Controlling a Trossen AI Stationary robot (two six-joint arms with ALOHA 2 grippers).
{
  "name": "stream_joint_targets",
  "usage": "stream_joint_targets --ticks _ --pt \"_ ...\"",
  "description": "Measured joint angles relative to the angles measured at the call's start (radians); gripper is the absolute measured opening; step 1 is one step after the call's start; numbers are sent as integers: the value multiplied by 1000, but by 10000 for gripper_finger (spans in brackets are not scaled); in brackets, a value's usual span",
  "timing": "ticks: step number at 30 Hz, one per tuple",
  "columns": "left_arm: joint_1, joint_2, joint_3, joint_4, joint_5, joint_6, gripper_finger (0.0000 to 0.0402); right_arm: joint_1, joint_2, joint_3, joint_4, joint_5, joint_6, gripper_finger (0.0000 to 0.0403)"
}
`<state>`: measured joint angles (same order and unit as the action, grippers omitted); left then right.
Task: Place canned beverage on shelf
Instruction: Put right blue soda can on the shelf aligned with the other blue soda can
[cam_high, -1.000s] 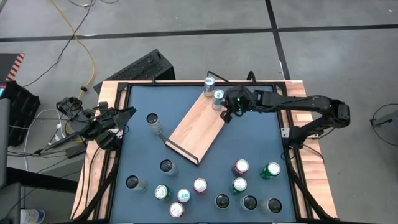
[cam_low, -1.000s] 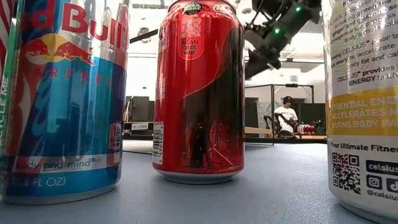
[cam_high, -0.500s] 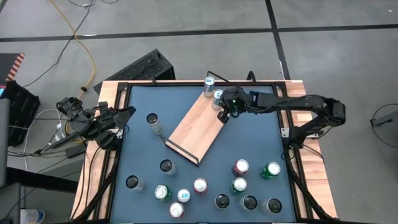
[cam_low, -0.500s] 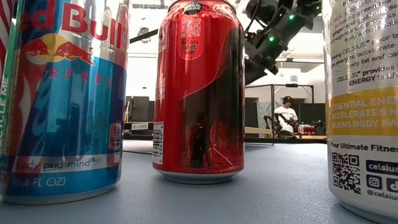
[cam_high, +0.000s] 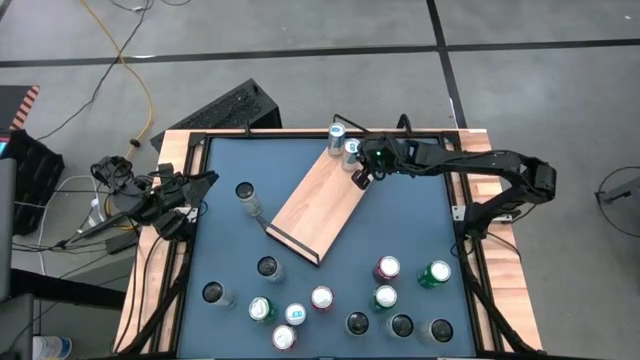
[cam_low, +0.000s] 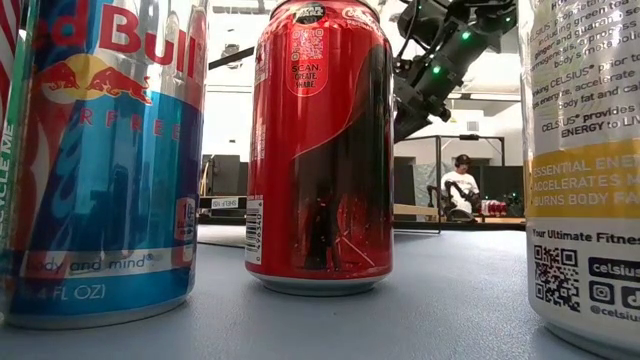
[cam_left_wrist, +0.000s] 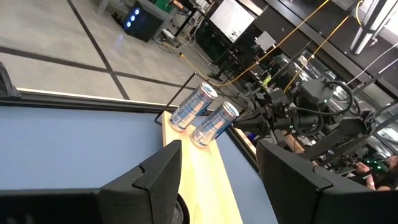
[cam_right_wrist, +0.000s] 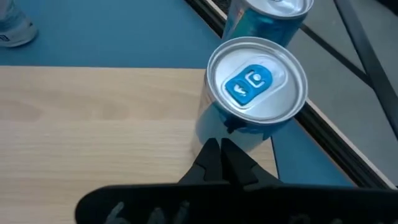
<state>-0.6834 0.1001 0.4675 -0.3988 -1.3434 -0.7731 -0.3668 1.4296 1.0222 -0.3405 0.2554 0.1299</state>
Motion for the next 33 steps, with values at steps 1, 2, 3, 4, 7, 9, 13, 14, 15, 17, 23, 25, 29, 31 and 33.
stream_joint_targets --ticks 1,2,3,4,7,9,13,14,15,17,23,25,29,31,33 --pt "0 0 0 0 0 0 194 2 0 0 0 -5 0 0" --pt "0 0 0 0 0 0 194 6 0 0 0 -7 1 0" --pt "0 0 0 0 0 0 194 12 0 0 0 -7 1 0" --pt "0 0 0 0 0 0 194 20 0 0 1 -7 1 0" --pt "0 0 0 0 0 -8 194 48 -5 0 -9 -15 17 0" --pt "0 0 0 0 1 -16 194 71 -5 0 -24 -18 26 0" --pt "0 0 0 0 3 -18 194 101 -3 0 -33 8 12 0" --pt "0 0 0 0 3 -18 194 99 -2 0 -43 16 13 0" --pt "0 0 0 0 3 -18 194 94 -1 0 -59 27 17 0" --pt "0 0 0 0 4 -18 194 78 -1 0 -81 53 19 0" --pt "0 0 0 -10 -5 -18 194 24 -2 0 -71 56 -7 0" --pt "0 0 0 -11 -5 -18 194 18 -2 0 -52 42 -8 0" --pt "0 0 0 -15 -6 -18 194 4 -2 0 -30 37 -25 0" --pt "0 0 0 -15 -9 -18 194 -6 -2 0 -27 35 -26 0" --pt "0 0 0 -15 -12 -18 194 -17 -2 0 -18 35 -33 0"
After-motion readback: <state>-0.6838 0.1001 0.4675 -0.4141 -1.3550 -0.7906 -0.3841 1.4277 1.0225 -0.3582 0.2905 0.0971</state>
